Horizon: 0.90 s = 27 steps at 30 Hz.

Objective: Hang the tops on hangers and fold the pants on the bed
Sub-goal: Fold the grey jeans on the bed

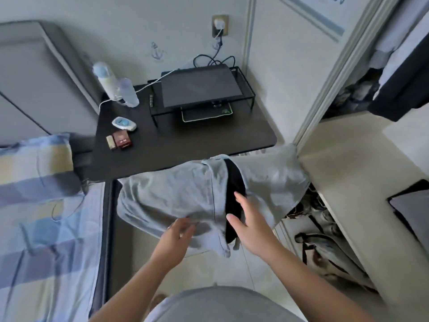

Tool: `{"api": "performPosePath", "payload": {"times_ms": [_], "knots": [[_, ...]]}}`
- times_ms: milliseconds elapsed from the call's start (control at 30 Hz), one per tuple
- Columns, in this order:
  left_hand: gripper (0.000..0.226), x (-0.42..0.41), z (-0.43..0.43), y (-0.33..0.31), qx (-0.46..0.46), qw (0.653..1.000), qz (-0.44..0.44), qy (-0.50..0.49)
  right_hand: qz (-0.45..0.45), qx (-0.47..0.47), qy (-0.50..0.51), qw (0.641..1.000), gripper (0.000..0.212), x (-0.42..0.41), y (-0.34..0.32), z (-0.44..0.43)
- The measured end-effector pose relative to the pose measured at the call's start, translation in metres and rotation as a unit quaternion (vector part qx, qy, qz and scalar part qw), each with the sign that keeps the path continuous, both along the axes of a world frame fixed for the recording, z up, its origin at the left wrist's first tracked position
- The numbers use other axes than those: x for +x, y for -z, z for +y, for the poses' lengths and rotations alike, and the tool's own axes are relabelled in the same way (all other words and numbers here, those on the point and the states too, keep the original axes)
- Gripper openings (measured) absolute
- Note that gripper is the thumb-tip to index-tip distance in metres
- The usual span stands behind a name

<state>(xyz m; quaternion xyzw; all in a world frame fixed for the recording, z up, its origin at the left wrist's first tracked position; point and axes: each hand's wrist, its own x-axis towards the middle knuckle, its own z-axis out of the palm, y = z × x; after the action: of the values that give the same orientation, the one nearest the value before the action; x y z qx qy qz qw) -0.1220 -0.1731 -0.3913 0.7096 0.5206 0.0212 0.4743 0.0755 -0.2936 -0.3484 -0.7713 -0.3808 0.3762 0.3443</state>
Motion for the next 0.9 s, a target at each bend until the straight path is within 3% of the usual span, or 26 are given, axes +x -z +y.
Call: {"api": "performPosePath", "payload": {"times_ms": [100,200,333,433,533,700,900], "knots": [[0.033,-0.035,0.023,0.001,-0.013,0.999,-0.003,-0.053,-0.011,-0.014,0.039,0.999,0.061,-0.017,0.004,0.027],[0.037,-0.064,0.044,0.004,-0.037,0.996,0.005,-0.075,-0.037,-0.013,0.087,0.995,0.023,-0.029,0.01,0.046],[0.054,-0.092,0.067,0.006,-0.058,0.991,0.002,-0.122,-0.089,0.021,0.157,0.983,0.017,-0.04,0.018,0.06],[0.068,-0.098,0.079,0.001,-0.061,0.992,-0.028,-0.109,-0.106,0.067,0.2,0.972,0.032,-0.053,0.01,0.061],[0.048,-0.096,0.09,-0.005,-0.051,0.997,-0.015,-0.056,-0.091,0.078,0.208,0.971,0.052,-0.068,-0.004,0.055],[0.052,-0.104,0.096,-0.02,-0.027,0.999,0.001,-0.034,-0.095,0.113,0.192,0.97,0.05,-0.079,-0.038,0.055],[0.058,-0.123,0.106,-0.063,0.076,0.997,-0.005,-0.003,-0.138,0.15,0.17,0.964,0.047,-0.086,-0.076,0.066]]}}
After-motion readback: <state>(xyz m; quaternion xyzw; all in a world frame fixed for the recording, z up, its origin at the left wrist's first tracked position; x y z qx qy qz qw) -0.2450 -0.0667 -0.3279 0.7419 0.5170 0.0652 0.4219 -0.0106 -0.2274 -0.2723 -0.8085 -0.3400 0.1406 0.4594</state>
